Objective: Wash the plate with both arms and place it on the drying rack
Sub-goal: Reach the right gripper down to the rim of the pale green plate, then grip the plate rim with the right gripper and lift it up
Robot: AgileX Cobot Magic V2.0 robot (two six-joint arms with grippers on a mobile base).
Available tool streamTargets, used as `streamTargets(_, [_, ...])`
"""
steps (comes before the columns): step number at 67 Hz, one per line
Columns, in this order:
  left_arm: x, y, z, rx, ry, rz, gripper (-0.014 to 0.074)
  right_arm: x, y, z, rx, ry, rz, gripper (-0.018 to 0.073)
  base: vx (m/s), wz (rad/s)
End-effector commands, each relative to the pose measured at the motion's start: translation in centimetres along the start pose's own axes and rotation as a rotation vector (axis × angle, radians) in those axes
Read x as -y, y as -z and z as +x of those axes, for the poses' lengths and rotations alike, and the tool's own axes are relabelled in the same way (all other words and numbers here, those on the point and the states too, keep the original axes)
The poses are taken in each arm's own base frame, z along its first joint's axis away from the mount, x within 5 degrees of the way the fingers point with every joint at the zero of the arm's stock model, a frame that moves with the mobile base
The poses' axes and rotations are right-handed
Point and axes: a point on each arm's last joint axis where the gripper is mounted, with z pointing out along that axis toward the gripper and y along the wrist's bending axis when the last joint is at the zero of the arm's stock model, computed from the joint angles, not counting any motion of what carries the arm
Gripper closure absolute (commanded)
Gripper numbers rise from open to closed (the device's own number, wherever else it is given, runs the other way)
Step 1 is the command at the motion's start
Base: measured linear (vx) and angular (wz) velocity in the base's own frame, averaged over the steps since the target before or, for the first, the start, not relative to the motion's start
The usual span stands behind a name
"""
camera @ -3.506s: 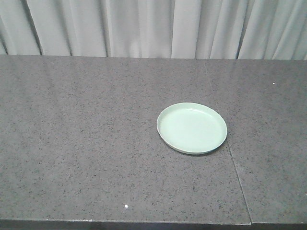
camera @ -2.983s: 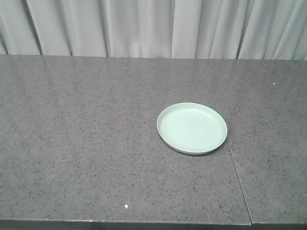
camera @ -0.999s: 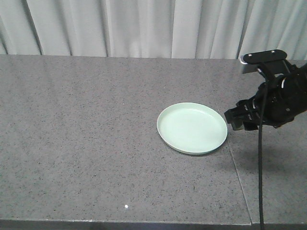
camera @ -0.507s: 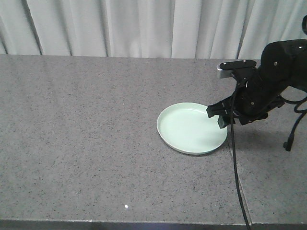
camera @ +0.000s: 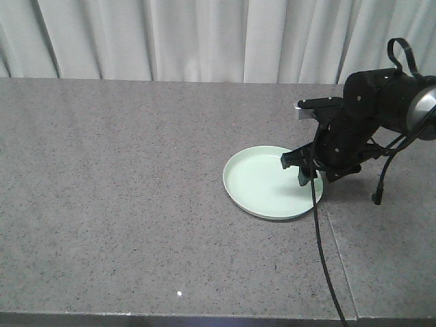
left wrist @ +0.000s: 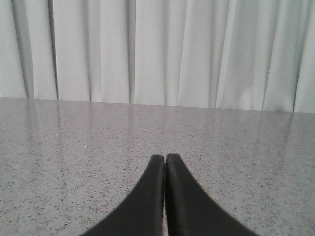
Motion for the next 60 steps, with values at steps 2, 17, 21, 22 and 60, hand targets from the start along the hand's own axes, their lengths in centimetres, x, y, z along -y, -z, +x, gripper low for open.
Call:
streamTargets(2, [0.0, 0.3, -1.6, 0.108, 0.003, -0.001, 0.0603, 0.1, 2.2, -1.0, 0.095, 0.009, 0.006, 0.0146, 0.0, 0.0])
streamTargets(17, [0.0, 0.3, -1.6, 0.108, 0.003, -0.001, 0.0603, 0.1, 1.2, -1.0, 0.073, 0.009, 0.007, 0.0211, 0.0, 0.0])
streamTargets(21, [0.0, 0.3, -1.6, 0.108, 0.003, -0.001, 0.0603, 0.1, 1.2, -1.0, 0.073, 0.009, 0.007, 0.0257, 0.0, 0.0])
streamTargets(22, [0.0, 0.3, -1.6, 0.108, 0.003, -0.001, 0.0603, 0.1, 1.2, -1.0, 0.073, 0.01, 0.007, 0.0268, 0.0, 0.0])
streamTargets(60, [0.0, 0.3, -1.6, 0.108, 0.003, -0.001, 0.0603, -0.1, 1.9, -0.8, 0.07, 0.0, -0.013, 0.0567, 0.0, 0.0])
